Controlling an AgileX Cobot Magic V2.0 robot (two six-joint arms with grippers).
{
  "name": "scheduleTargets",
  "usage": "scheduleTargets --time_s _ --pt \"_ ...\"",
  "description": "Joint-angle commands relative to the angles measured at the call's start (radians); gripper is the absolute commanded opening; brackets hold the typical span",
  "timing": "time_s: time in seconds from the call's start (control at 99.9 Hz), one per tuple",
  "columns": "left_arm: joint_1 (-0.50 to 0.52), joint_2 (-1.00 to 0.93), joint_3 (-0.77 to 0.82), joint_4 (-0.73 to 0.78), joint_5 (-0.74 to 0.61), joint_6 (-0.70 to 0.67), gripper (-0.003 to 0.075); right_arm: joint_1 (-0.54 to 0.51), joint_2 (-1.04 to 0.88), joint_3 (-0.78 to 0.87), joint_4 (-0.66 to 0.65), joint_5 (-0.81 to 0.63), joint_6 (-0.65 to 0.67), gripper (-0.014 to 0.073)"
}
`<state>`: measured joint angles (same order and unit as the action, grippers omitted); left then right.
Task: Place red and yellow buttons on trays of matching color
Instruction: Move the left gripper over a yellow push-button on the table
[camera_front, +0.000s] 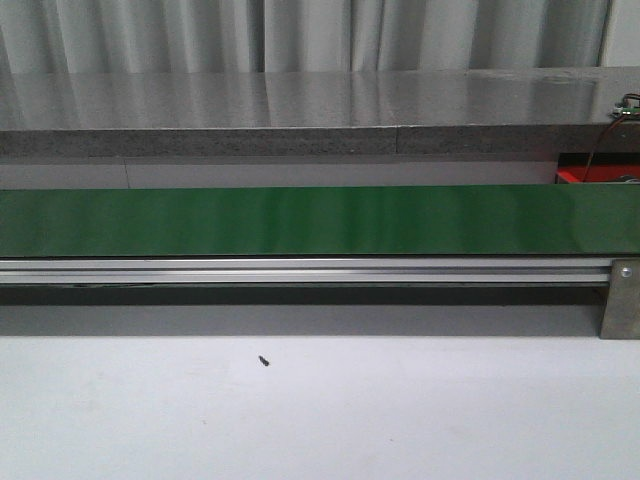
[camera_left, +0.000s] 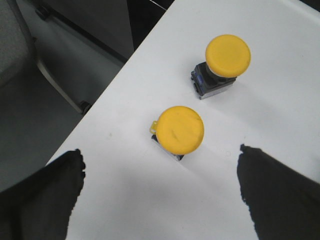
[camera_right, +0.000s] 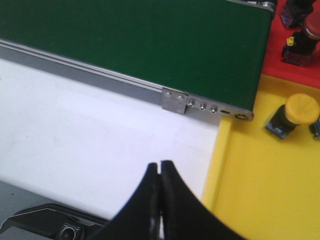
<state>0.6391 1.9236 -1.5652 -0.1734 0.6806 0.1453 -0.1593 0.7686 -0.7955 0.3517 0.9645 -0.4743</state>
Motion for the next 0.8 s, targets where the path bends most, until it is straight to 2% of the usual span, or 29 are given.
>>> scheduleTargets --time_s 0.0,0.38,0.791 --pt "-0.013 -0.017 -0.063 -0.013 -0.053 -0.009 0.0608 0.003 -0.005 -0.022 0.018 -0.041 -0.008 -0.0095" --pt "-0.055 0.132 -0.193 0.033 -0.049 -0.009 0.0608 0.003 -0.005 -0.022 0.018 -0.041 -0.008 -0.0095" --pt "-0.063 0.238 -0.211 0.040 -0.058 -0.009 0.0608 0.003 -0.005 -0.022 0.018 -0.040 -0.008 -0.0095"
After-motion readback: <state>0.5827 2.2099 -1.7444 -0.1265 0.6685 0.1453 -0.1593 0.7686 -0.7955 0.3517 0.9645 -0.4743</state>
